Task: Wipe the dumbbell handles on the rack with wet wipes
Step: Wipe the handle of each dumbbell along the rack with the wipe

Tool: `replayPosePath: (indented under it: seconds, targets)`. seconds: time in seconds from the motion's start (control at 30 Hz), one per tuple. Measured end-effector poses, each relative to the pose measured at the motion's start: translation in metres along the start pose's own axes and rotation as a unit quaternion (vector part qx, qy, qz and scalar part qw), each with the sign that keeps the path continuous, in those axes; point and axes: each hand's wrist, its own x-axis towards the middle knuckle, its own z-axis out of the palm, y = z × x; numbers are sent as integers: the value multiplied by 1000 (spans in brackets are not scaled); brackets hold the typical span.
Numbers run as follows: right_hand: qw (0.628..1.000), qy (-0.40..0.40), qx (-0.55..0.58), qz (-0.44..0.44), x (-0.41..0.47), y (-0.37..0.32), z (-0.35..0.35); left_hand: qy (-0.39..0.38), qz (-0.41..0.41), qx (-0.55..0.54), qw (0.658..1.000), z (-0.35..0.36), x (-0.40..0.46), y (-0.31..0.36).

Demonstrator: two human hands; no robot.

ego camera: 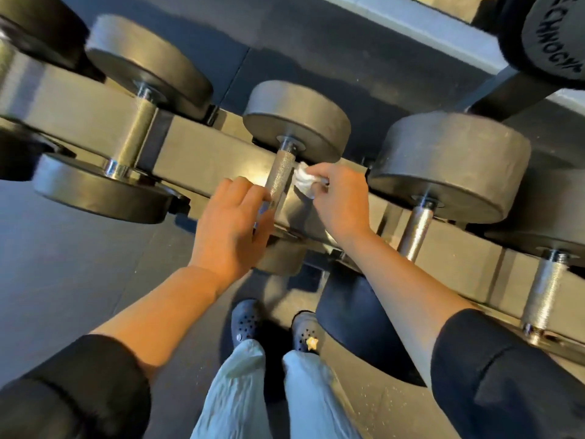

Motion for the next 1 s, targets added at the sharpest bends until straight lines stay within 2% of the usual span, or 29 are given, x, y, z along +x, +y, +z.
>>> replayPosePath:
  seconds: [0.17,0.3,0.43,0.5,0.67,0.73,0.8,0.93,1.0]
  targets:
    - [999,28,-1,17,12,0,14,-1,-26,-11,1000,6,-1,0]
    - [995,34,86,23,16,-5,18,-12,-44,-17,999,6,-1,-4]
    - [992,32,121,24,10,-10,24,-27,-58,-23,998,3,1,-3]
    - [991,6,131,25,4,-8,22,-29,-60,-22,997,3,1,-3]
    - [977,-167,127,28,-14,-1,20,-22,-49,-16,998,4,0,-4]
    - [973,-192,127,16,-19,-4,19,-18,-48,-17,999,4,0,-4]
    - [980,-149,127,26,-20,-9,15,-18,-52,-18,998,3,0,-3]
    - [990,93,98,29,-3,-16,9,-8,-66,-23,998,3,1,-3]
    - [987,130,95,6,9,-20,12,0,-66,-25,998,4,2,-3]
